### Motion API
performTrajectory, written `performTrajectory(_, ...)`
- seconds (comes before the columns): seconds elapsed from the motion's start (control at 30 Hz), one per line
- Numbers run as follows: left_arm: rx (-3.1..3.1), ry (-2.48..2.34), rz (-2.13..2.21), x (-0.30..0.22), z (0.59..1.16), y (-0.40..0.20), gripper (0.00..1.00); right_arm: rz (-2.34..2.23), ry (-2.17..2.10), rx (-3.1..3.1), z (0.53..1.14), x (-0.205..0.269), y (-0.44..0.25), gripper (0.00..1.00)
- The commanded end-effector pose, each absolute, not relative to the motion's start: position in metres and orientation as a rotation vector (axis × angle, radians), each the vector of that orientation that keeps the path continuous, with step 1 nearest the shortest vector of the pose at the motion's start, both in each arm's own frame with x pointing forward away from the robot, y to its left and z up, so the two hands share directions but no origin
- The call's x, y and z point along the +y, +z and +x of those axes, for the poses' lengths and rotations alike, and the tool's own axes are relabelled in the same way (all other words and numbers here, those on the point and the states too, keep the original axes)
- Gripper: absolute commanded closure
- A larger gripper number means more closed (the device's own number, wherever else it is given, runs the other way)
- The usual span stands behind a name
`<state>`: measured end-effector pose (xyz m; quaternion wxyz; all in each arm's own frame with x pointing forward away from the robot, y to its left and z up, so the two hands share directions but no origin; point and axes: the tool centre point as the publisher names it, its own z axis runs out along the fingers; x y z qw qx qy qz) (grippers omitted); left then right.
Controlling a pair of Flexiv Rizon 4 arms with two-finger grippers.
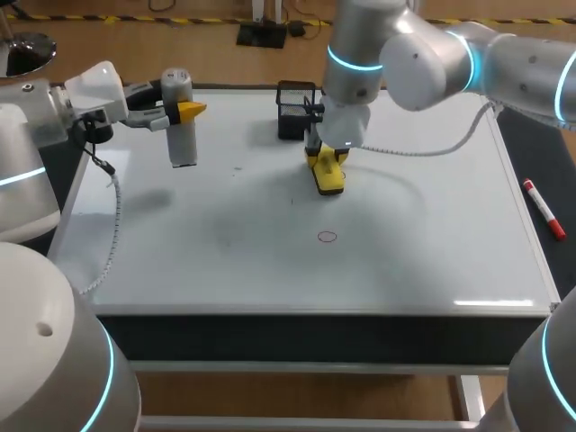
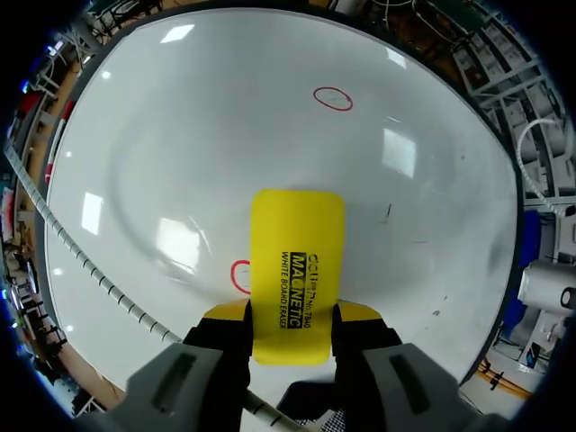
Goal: Pick up the inspection probe, press it on each red-marked spot on the whiteboard one by one, put down the probe, pick up the eraser, and wipe off all the red marks.
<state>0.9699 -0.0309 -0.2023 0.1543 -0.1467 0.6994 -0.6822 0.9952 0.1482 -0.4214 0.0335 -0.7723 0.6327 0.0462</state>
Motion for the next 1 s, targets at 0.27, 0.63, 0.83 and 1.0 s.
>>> performTrajectory(0.27,2.0,-1.957,-0.418,-0.031,0.97,-0.203,1.0,-2.394,0.13,1.962,1.0,0.14,-0.427,1.0)
performTrajectory(0.63,2.0,-1.957,-0.418,-0.031,0.97,-0.203,1.0,-2.384,0.101,2.003,1.004,0.121,-0.431,1.0)
performTrajectory(0.83,2.0,-1.957,-0.418,-0.031,0.97,-0.203,1.0,-2.362,0.083,2.039,1.009,0.105,-0.433,1.0)
performTrajectory(1.0,2.0,-1.957,-0.418,-0.031,0.97,-0.203,1.0,-2.34,0.065,2.073,1.011,0.089,-0.433,1.0)
